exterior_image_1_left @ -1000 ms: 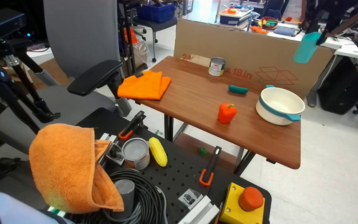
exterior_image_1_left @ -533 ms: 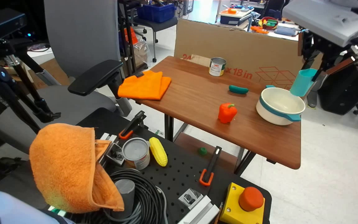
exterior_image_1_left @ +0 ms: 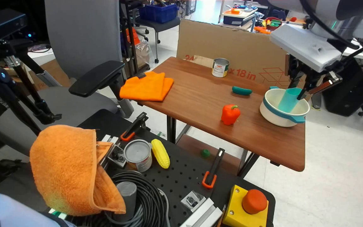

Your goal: Put the blue cup into the pot

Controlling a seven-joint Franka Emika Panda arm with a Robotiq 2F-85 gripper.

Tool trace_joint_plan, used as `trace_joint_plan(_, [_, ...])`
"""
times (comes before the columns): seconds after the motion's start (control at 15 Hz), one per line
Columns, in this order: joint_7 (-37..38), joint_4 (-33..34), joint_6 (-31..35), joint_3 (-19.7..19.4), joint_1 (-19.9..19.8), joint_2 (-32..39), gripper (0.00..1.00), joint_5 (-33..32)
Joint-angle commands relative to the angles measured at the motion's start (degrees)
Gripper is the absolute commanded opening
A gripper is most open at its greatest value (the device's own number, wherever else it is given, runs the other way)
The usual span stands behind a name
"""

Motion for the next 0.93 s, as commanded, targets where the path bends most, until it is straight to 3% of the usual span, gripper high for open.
trace_joint_plan(0.0, [0.4,1.3,2.6,0.0,0.1,3.0,0.11,-0.1])
trace_joint_plan(0.6, [1.1,3.5,6.3,-1.3,1.3,7.6,0.11,-1.4])
trace_joint_plan(0.73, [1.0,4.0,6.3,-1.4,1.4,8.1,0.62,-1.5])
trace_joint_plan(0.87, [0.6,4.1,5.7,-0.9,1.4,7.6,0.67,-1.2])
